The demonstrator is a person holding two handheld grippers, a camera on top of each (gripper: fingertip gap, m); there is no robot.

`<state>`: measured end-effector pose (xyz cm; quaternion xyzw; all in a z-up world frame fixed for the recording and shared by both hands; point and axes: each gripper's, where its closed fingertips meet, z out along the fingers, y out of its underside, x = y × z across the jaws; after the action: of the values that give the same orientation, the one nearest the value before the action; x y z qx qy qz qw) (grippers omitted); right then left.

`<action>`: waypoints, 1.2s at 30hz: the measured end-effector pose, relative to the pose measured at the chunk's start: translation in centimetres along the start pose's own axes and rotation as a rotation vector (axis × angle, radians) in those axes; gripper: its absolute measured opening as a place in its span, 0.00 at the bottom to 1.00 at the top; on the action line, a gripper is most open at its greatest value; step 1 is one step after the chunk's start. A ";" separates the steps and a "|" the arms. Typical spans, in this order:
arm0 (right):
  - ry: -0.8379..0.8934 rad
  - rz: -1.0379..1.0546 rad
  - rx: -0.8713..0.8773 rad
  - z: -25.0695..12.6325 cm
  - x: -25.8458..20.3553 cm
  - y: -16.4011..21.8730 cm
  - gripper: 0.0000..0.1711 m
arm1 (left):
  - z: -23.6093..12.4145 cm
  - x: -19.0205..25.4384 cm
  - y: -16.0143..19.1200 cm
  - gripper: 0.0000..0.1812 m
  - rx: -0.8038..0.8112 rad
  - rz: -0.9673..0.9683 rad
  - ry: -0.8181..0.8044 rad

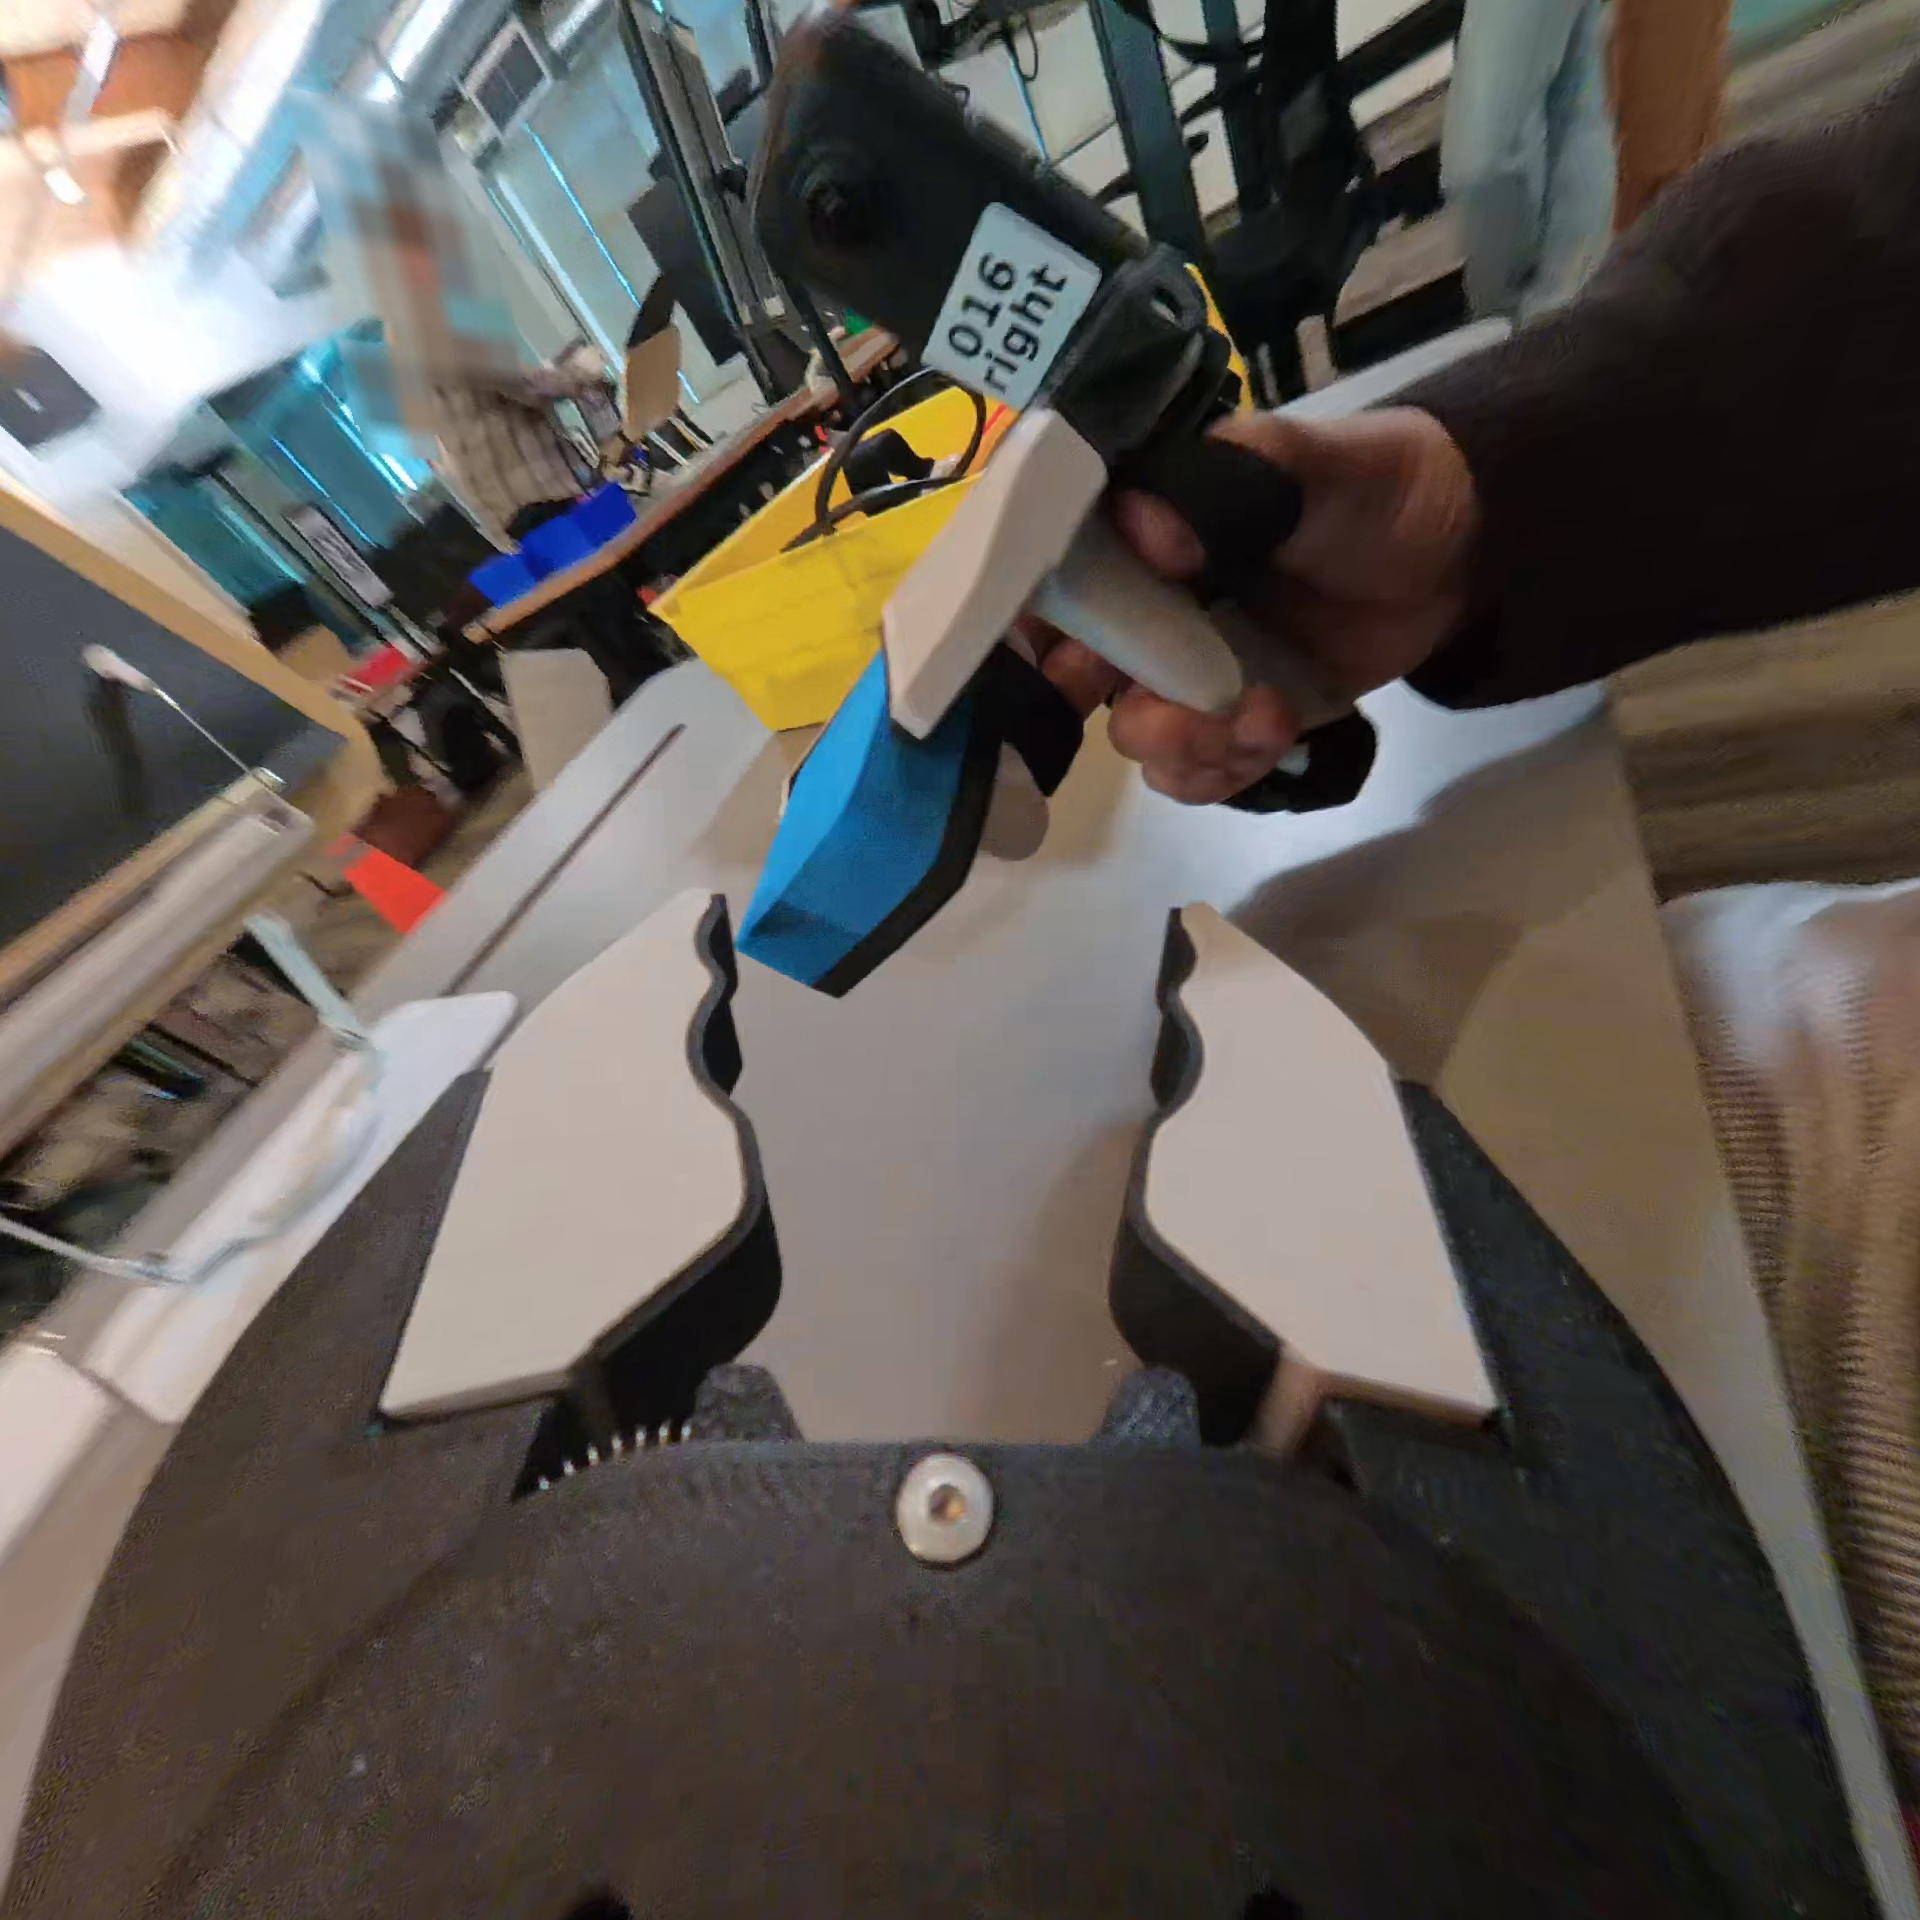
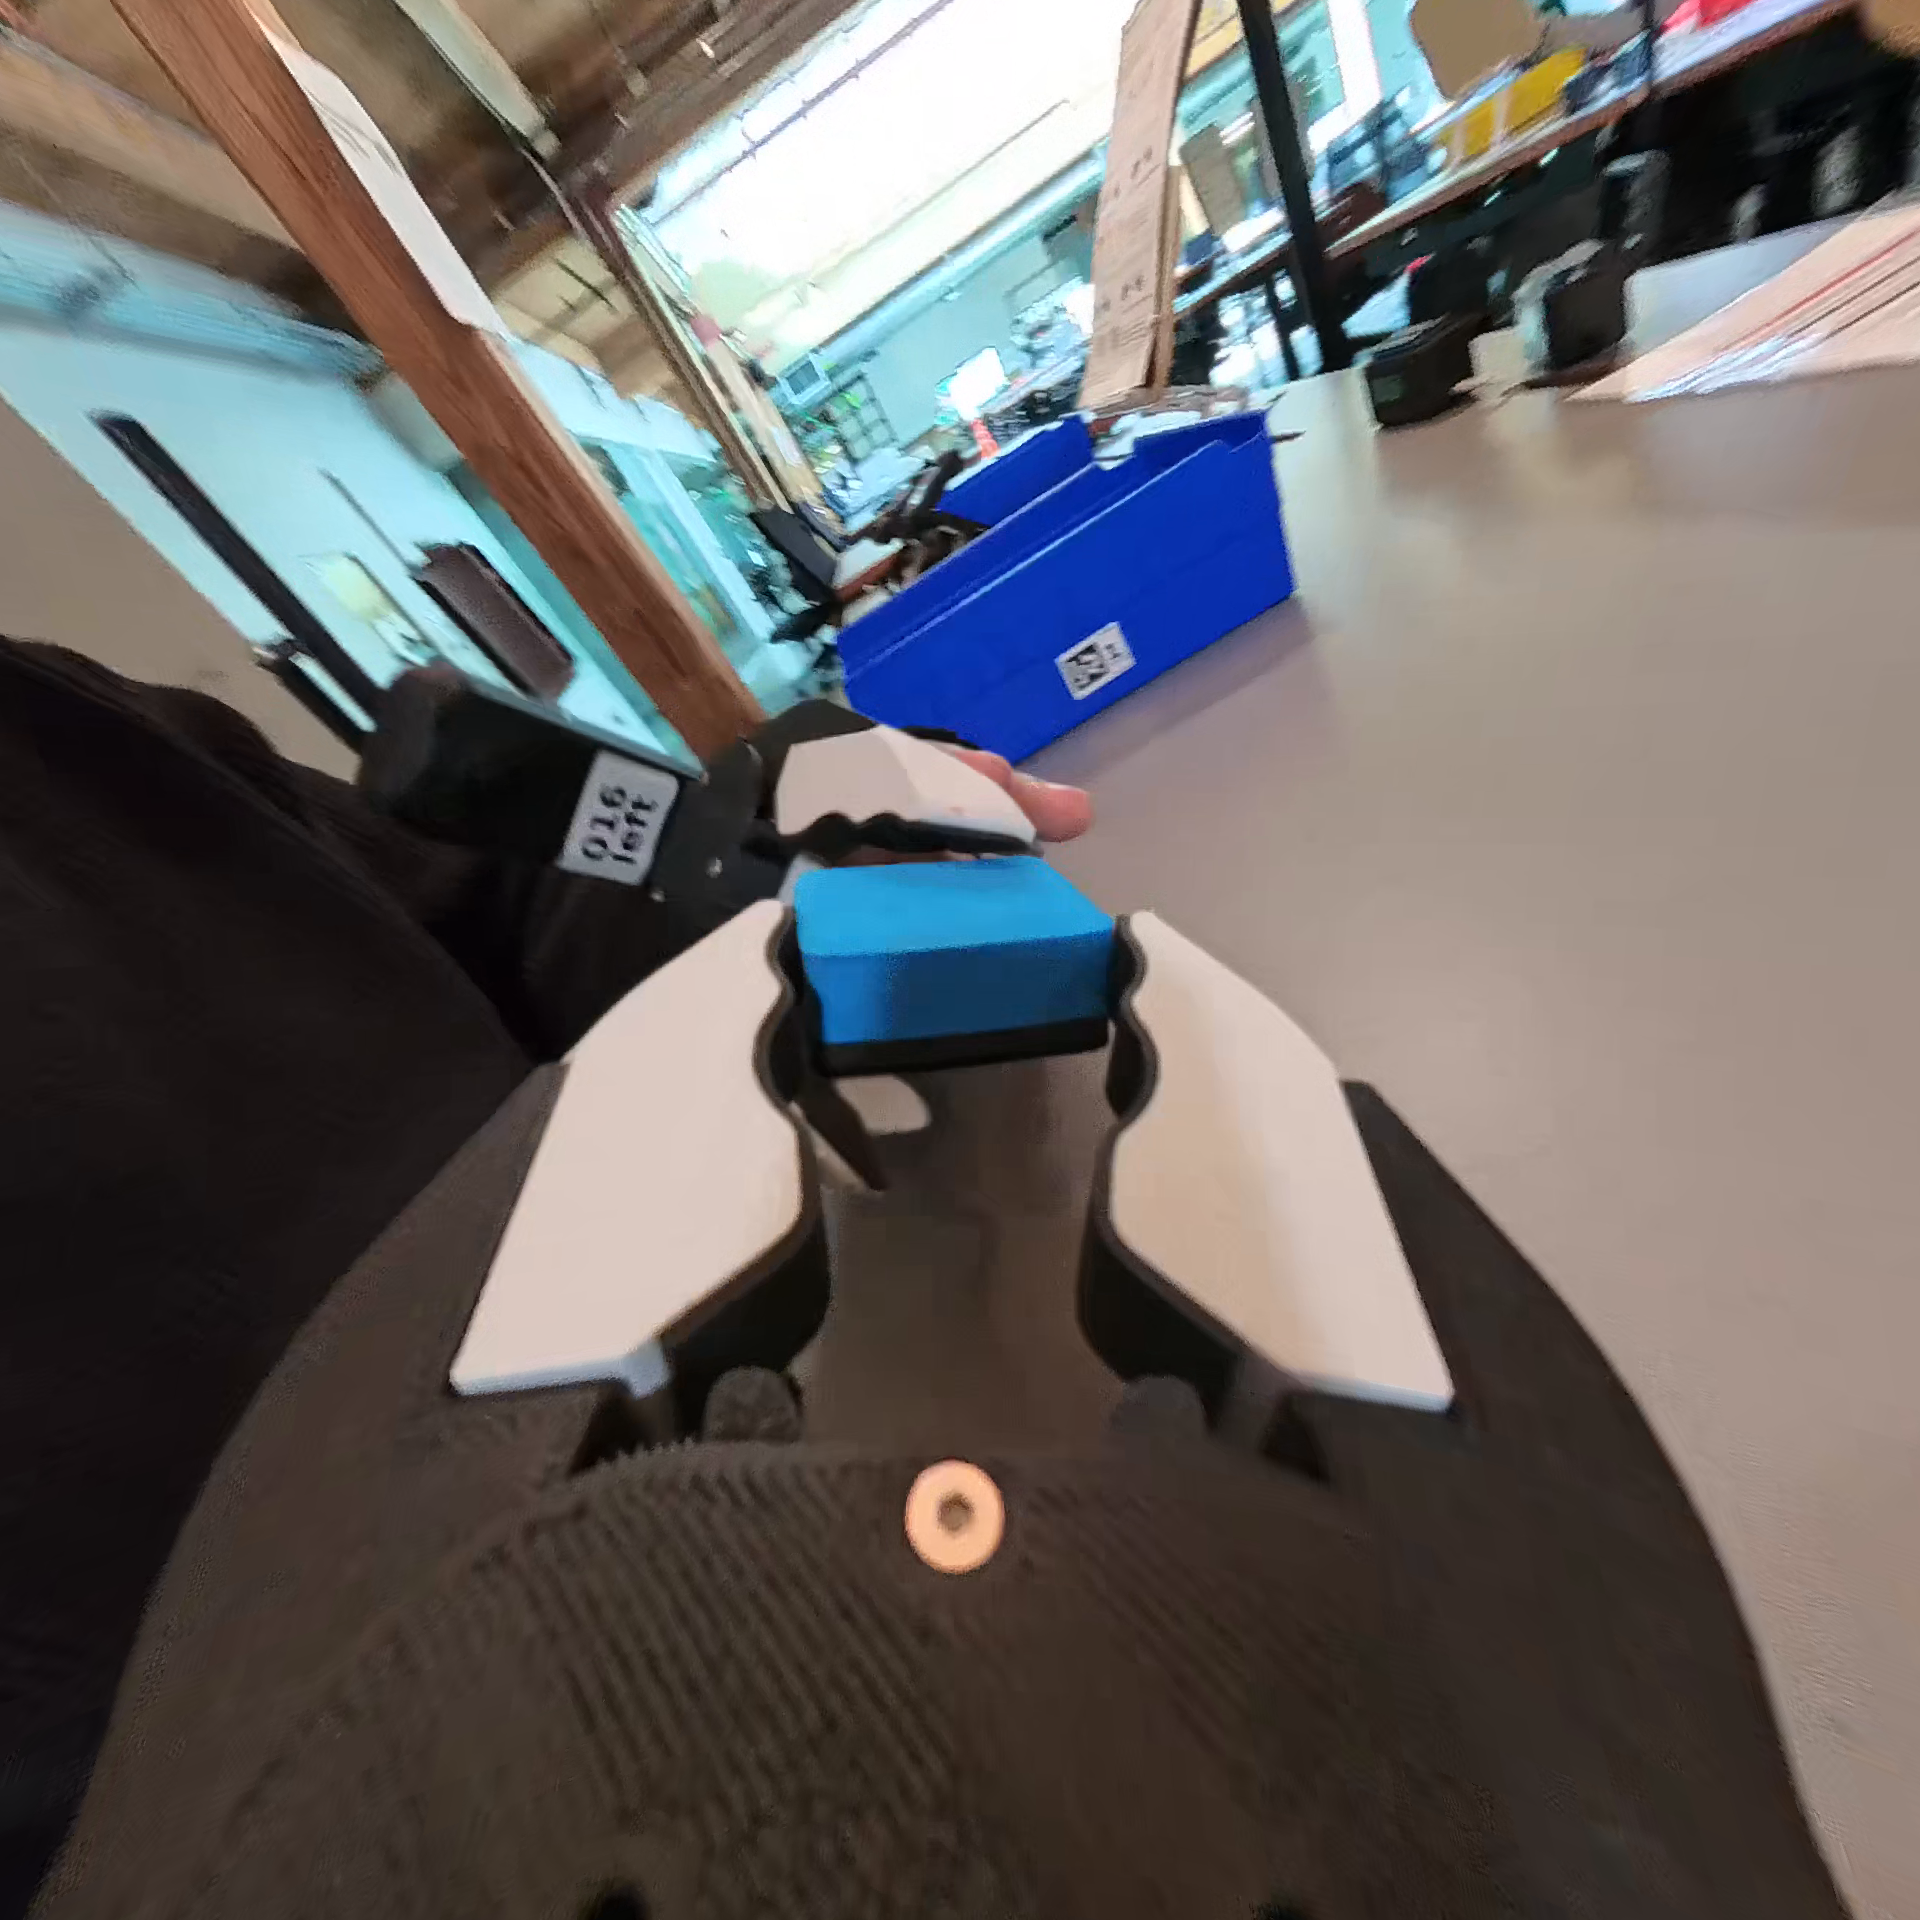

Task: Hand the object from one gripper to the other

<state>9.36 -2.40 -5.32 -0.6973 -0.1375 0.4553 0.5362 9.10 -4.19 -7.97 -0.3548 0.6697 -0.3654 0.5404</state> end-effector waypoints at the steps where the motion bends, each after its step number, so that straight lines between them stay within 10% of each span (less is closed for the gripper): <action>1: -0.033 0.049 0.003 0.1 -0.2 0.1 0.33 | 0.0 0.0 -0.2 0.41 0.006 0.052 -0.019; 8: -0.216 0.233 -0.052 1.4 -2.1 1.7 0.34 | -0.5 0.0 -1.5 0.14 0.071 0.229 -0.117; 23: 0.103 -0.106 0.178 -0.2 1.5 -1.9 0.55 | -0.4 -1.6 -0.6 0.12 0.002 0.018 -0.110; 30: 0.413 -0.353 0.054 -0.2 3.6 -1.1 0.53 | 0.0 -3.0 4.0 0.12 -0.273 -0.202 -0.112; 36: 0.429 -0.242 -0.048 1.7 2.9 1.1 0.44 | -0.4 -4.0 5.6 0.12 -0.445 0.051 -0.233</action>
<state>9.25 0.18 -7.74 -0.7690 -0.1139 0.2257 0.5872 8.87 2.05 -10.89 -0.4880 0.6755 -0.1517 0.5316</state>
